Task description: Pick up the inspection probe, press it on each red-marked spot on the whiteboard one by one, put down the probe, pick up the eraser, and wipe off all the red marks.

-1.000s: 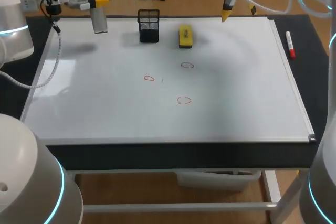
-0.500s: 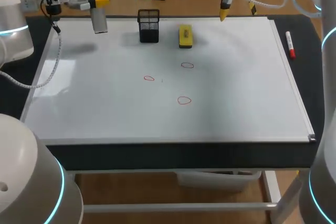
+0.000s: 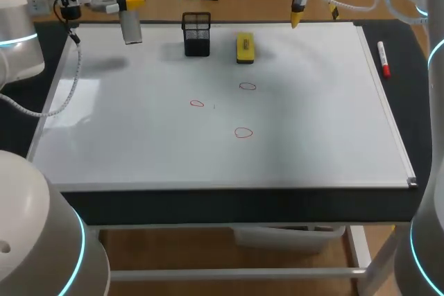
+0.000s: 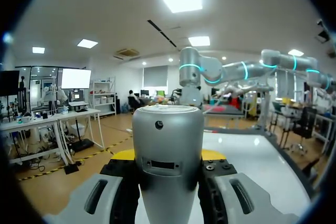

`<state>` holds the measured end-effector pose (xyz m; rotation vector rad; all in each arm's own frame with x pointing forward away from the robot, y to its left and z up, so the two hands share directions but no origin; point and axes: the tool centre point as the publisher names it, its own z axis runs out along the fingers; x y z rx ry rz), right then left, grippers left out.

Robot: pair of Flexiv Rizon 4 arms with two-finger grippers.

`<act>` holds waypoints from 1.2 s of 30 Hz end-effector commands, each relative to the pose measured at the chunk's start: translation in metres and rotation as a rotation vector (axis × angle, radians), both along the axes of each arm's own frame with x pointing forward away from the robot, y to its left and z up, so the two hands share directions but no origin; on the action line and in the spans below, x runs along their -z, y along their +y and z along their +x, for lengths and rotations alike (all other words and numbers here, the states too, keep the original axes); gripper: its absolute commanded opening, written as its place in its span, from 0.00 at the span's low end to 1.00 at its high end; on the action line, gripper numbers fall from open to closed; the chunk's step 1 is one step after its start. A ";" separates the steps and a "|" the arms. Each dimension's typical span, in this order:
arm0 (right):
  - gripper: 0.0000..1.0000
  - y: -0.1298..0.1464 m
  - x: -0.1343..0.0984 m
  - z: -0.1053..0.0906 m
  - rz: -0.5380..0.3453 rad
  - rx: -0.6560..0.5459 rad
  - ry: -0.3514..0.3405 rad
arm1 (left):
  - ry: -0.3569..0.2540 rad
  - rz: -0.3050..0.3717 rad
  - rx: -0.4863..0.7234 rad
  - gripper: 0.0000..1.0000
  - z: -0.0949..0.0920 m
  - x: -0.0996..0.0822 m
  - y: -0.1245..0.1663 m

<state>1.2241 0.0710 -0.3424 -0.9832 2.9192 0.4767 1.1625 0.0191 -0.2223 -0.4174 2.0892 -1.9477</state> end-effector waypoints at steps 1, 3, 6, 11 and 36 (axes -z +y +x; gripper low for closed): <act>1.00 0.008 0.008 0.006 -0.161 -0.128 0.234 | -0.002 0.000 -0.003 0.00 -0.001 -0.001 0.000; 1.00 0.011 0.012 0.004 -0.174 -0.160 0.240 | -0.002 0.000 -0.003 0.00 -0.001 -0.001 0.000; 1.00 0.014 0.017 0.000 -0.179 -0.206 0.241 | -0.002 0.000 -0.003 0.00 -0.001 -0.001 0.000; 1.00 0.023 0.023 -0.006 -0.220 -0.314 0.241 | -0.002 0.000 -0.003 0.00 -0.001 -0.001 0.000; 1.00 0.073 0.054 -0.023 -0.479 -0.773 0.325 | -0.002 0.000 -0.003 0.00 -0.001 -0.001 0.000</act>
